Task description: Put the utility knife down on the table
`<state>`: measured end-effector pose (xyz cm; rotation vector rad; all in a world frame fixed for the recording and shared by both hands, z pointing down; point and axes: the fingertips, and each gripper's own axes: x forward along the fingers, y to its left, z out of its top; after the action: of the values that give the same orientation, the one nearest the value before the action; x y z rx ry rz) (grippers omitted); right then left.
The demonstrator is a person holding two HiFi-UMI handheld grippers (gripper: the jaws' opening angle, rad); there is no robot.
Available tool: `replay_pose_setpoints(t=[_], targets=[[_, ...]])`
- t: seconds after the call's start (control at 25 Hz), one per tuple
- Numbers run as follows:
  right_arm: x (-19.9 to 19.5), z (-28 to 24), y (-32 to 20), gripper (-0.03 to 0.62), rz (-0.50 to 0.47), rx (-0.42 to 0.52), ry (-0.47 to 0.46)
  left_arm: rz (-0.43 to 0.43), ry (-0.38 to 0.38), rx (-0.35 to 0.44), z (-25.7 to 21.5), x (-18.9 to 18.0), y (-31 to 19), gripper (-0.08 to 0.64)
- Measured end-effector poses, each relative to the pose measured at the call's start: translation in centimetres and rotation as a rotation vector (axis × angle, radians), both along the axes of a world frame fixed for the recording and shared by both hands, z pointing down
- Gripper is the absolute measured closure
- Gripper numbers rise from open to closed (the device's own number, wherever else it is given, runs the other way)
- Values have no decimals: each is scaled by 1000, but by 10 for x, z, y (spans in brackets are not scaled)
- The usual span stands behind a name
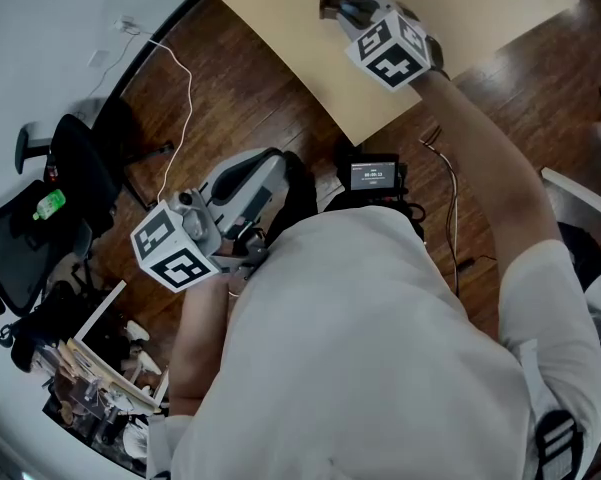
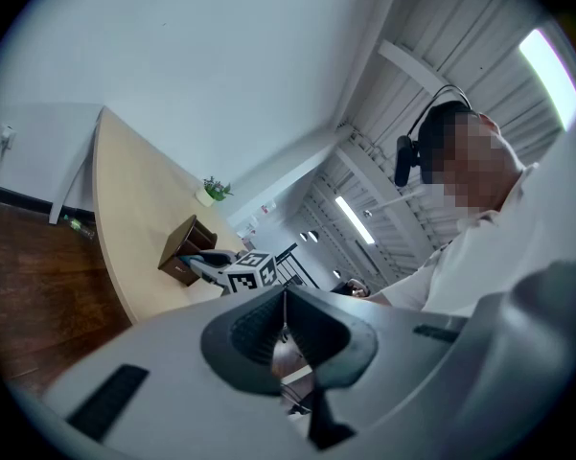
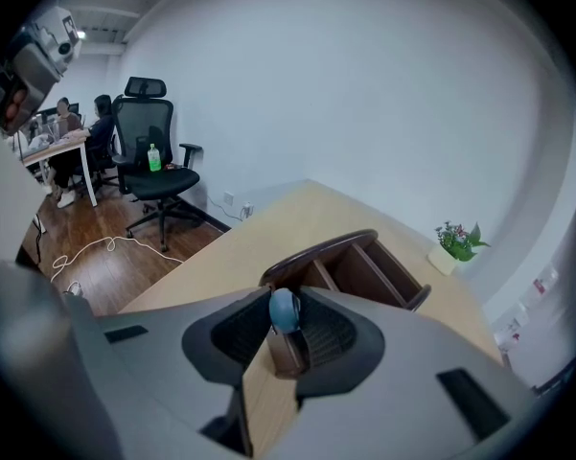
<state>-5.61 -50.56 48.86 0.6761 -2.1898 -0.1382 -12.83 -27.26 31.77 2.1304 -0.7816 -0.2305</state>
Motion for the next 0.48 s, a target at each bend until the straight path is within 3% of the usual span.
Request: replay_pose_setpoints(t=[0.48], targets=[[11,8,1,492,10,2,46,3,2,1,1,0,1,557]])
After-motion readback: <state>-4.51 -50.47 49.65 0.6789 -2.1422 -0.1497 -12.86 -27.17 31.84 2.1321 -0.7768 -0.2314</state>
